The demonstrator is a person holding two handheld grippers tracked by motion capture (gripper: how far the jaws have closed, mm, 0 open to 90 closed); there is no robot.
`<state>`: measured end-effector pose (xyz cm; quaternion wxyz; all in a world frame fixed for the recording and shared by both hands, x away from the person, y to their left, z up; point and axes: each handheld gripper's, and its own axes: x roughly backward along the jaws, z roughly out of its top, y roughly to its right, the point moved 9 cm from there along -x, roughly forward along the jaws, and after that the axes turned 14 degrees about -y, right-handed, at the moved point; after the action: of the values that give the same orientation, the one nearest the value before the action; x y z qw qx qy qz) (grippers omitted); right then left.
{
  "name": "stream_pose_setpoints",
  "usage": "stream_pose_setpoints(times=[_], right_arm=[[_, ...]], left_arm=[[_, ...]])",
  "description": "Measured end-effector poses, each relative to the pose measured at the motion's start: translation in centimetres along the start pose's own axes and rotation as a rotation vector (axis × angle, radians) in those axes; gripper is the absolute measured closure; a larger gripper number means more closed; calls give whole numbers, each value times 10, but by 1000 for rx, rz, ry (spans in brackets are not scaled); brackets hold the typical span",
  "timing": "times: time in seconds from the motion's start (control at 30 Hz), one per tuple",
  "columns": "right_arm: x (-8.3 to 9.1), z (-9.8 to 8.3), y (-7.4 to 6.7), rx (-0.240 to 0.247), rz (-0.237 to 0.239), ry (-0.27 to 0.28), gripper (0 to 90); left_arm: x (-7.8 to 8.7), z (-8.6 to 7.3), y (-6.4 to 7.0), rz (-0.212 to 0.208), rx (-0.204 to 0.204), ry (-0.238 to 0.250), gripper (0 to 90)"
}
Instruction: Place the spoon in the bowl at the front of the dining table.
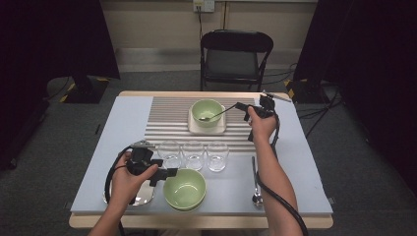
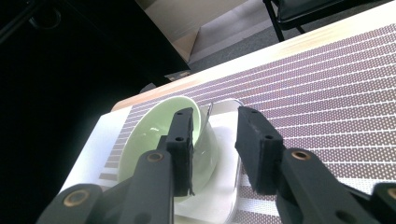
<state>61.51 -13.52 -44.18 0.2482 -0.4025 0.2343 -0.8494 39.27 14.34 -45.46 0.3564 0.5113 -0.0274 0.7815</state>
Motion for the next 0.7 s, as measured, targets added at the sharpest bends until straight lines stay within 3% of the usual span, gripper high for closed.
stream_pose_setpoints(times=[0.7], right_arm=[[0,-7,-8,97,-40,-35,463]], left_arm=[[2,1,1,-6,-2,9,262]])
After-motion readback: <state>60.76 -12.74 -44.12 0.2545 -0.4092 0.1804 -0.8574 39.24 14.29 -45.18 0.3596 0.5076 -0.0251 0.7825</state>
